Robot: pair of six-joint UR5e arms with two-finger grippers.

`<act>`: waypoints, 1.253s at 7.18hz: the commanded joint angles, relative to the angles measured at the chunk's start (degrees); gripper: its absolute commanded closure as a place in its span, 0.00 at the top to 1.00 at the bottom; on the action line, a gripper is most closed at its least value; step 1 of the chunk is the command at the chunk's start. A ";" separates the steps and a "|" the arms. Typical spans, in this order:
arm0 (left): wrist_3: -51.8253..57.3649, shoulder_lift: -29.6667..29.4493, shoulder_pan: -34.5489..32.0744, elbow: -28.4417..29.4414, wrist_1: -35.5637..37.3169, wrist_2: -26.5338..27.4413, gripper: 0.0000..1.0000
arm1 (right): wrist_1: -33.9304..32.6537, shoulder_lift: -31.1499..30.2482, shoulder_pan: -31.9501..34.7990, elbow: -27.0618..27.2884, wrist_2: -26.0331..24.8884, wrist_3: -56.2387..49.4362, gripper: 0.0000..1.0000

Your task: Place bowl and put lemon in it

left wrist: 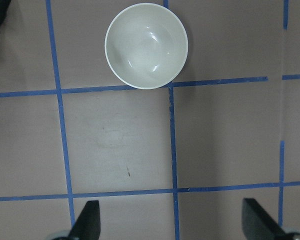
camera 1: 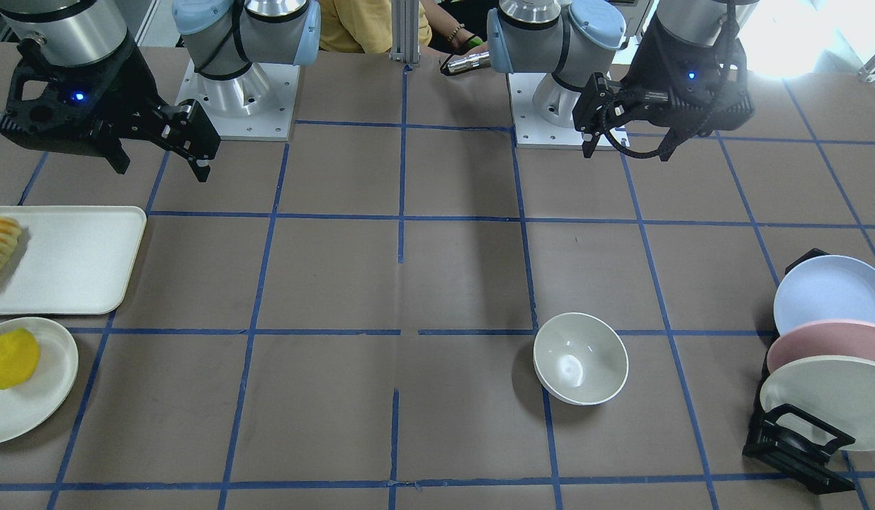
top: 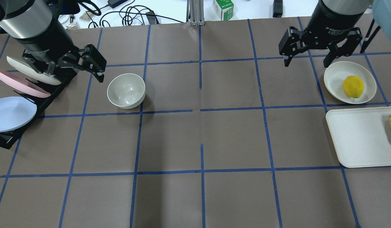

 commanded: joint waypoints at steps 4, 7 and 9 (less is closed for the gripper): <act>0.38 -0.48 0.05 1.46 -0.15 0.01 1.00 | -0.48 1.47 -0.62 0.55 -1.01 -1.25 1.00; 3.88 -6.93 1.62 2.08 2.70 2.13 1.00 | -1.28 5.69 -14.08 1.08 -0.48 -8.14 1.00; 4.68 -17.12 4.70 2.35 12.79 -0.07 1.00 | -8.78 11.12 -23.60 1.52 -1.00 -21.08 1.00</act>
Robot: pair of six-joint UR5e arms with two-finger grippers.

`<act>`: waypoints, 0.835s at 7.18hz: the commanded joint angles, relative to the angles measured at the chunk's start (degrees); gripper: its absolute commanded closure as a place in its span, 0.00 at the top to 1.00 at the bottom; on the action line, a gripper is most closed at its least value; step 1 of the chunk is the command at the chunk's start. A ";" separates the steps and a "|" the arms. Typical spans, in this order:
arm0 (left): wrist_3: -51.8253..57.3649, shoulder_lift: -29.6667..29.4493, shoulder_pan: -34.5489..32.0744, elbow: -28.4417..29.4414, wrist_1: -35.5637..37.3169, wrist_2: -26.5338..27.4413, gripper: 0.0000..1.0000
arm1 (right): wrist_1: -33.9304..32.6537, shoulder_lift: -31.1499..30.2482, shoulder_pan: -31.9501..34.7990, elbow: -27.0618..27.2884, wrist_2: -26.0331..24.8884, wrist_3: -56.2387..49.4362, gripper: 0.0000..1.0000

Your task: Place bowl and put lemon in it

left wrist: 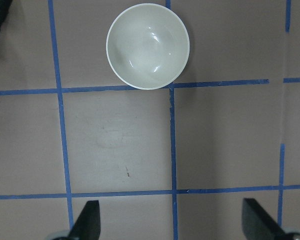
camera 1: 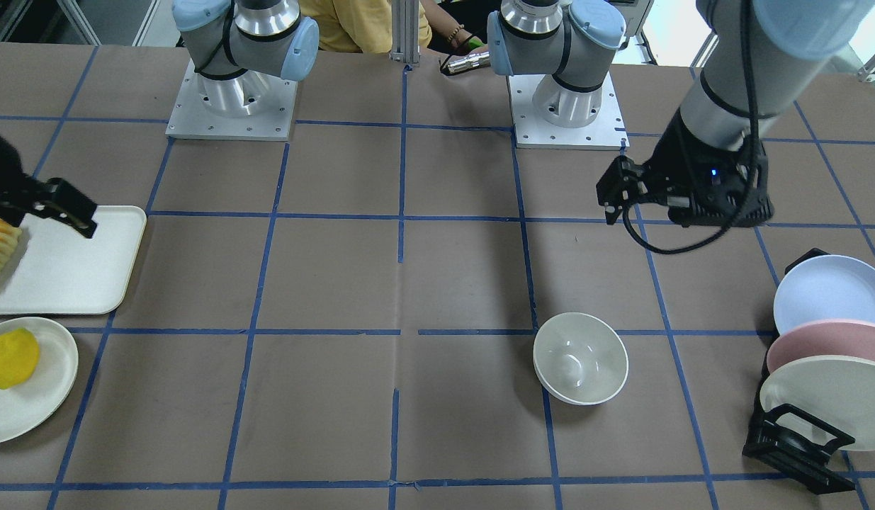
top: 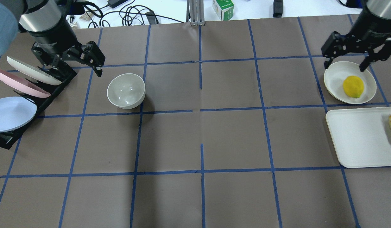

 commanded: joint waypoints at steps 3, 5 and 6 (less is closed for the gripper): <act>3.76 -16.74 2.95 -1.78 16.70 -1.49 1.00 | -14.04 8.28 -9.55 0.17 0.35 -18.62 1.00; 5.60 -19.74 3.12 -3.97 21.44 -2.37 1.00 | -22.27 16.87 -9.55 0.17 0.53 -20.05 1.00; 5.70 -20.71 3.47 -4.94 24.32 -4.20 1.00 | -26.37 17.96 -9.55 0.17 0.18 -20.31 1.00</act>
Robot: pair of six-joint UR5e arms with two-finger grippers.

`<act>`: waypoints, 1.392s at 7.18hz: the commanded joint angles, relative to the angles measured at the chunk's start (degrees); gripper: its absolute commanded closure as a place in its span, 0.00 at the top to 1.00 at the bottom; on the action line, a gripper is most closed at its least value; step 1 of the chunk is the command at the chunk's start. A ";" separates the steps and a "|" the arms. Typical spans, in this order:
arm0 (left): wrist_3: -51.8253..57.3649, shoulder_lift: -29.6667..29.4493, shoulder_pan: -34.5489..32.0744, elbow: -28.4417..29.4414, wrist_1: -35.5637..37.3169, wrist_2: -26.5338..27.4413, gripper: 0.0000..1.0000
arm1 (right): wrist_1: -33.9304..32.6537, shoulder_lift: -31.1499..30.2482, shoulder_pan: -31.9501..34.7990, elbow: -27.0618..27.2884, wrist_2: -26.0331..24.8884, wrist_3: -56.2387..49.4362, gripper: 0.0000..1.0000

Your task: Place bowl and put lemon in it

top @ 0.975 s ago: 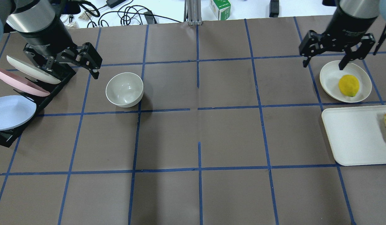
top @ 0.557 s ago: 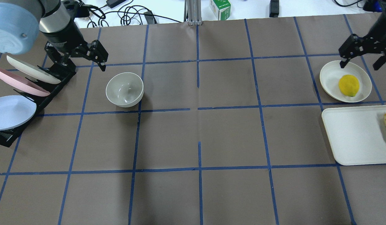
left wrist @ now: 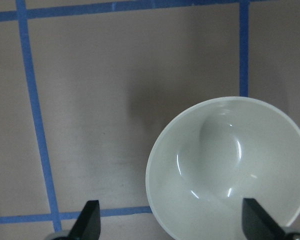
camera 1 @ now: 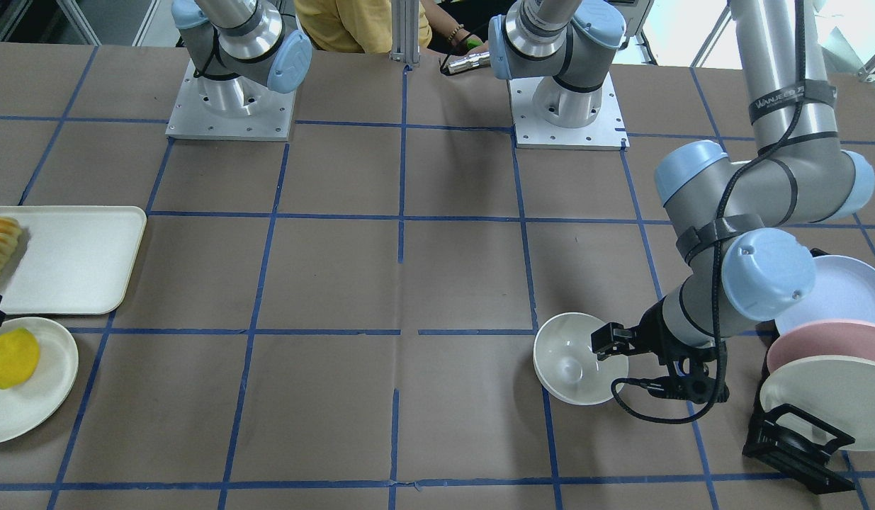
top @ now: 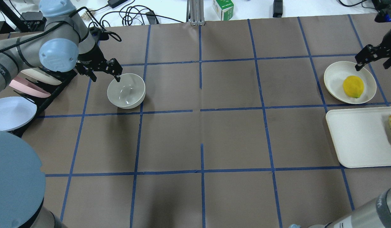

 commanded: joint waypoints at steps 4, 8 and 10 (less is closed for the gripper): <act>0.21 -3.06 2.46 -4.51 5.34 -2.83 0.95 | -7.66 10.76 -0.04 -0.09 -0.12 -4.15 1.00; 3.09 -2.62 1.93 -4.96 5.44 -2.92 0.00 | -7.05 11.47 -0.04 0.00 -0.39 -5.12 0.75; 3.37 -2.80 2.10 -4.78 5.44 -3.01 0.00 | -5.39 11.21 -0.04 0.00 -0.65 -5.03 0.00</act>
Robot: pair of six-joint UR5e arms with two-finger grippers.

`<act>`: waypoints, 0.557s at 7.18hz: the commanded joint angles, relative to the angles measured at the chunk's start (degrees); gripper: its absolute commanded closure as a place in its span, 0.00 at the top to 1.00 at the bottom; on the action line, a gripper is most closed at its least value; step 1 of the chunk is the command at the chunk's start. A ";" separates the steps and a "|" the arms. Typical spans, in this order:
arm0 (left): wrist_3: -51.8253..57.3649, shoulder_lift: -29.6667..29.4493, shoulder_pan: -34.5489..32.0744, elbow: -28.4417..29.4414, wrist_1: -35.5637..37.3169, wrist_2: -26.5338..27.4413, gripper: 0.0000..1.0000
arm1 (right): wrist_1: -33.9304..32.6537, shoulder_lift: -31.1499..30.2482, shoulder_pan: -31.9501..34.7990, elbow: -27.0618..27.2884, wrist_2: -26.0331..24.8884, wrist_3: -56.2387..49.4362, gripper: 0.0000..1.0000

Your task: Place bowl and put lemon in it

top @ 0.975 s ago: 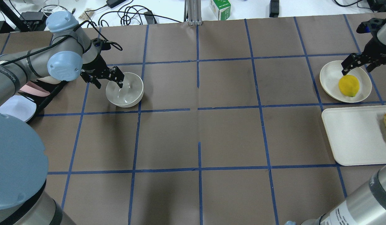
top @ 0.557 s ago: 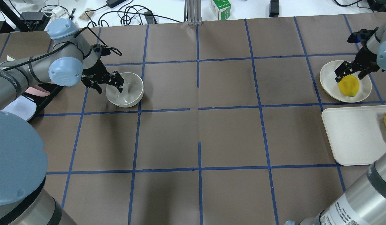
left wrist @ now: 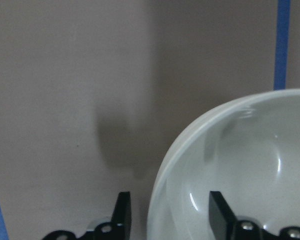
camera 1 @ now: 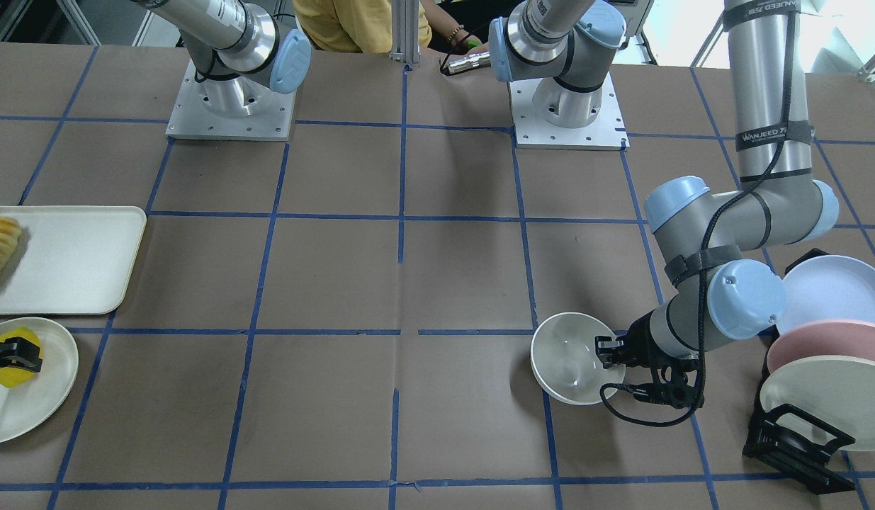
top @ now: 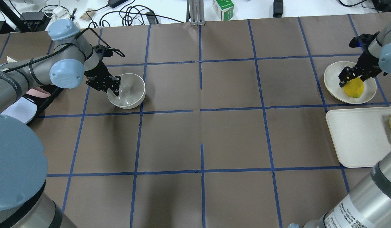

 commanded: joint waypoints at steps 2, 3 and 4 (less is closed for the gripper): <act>0.10 0.67 0.26 1.08 0.05 -1.75 0.00 | 7.61 -3.53 0.26 -2.18 -2.05 0.43 0.00; 0.01 2.07 -0.09 1.17 -0.91 -2.90 0.00 | 12.34 -7.21 0.87 -2.88 -1.36 0.96 0.00; -1.38 4.00 -1.23 0.74 -3.44 -4.13 0.00 | 17.00 -10.90 2.36 -3.50 -1.52 2.88 0.00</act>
